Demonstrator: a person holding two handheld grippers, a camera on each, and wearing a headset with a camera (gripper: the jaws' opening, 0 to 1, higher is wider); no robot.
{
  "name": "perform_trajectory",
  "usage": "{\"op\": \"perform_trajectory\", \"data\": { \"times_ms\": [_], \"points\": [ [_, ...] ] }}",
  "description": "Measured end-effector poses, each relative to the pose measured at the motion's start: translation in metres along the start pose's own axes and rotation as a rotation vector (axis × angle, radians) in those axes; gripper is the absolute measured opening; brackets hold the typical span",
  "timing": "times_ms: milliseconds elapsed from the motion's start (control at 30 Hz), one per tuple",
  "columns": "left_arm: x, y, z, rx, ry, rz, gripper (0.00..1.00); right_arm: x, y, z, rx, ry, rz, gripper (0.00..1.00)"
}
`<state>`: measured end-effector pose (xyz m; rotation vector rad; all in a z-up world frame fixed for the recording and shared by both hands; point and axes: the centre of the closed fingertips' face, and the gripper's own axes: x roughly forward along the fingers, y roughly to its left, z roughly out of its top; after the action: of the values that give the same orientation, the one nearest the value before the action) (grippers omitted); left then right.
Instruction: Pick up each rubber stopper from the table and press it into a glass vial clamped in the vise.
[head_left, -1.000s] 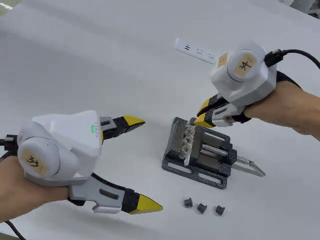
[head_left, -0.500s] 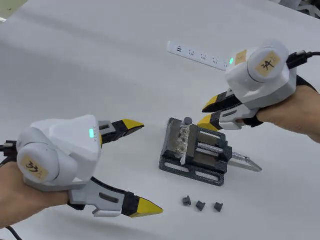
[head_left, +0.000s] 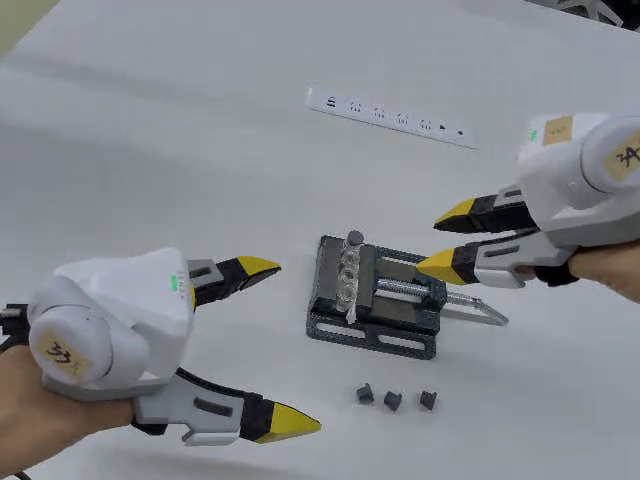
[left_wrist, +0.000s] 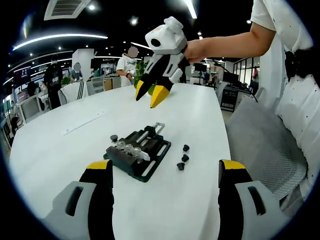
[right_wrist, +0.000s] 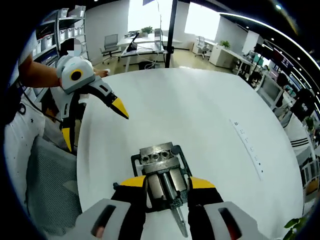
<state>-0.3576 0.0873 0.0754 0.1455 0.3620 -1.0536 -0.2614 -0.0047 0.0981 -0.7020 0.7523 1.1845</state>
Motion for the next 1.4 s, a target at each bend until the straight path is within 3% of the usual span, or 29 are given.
{"op": "perform_trajectory", "data": {
  "times_ms": [433, 867, 1167, 1400],
  "points": [
    [0.012, -0.010, 0.000, 0.007, 0.028, -0.011, 0.81, -0.031, 0.016, -0.040, 0.114, -0.077, -0.026, 0.41],
    [0.028, -0.024, -0.010, -0.008, 0.065, -0.018, 0.69, -0.042, 0.043, -0.066, 0.169, -0.132, -0.004, 0.54],
    [0.044, -0.028, -0.023, -0.018, 0.123, -0.032, 0.56, -0.045, 0.053, -0.080, 0.191, -0.145, 0.003, 0.61],
    [0.054, -0.032, -0.036, -0.001, 0.211, -0.039, 0.46, -0.045, 0.056, -0.089, 0.198, -0.154, 0.006, 0.67]
  ]
}}
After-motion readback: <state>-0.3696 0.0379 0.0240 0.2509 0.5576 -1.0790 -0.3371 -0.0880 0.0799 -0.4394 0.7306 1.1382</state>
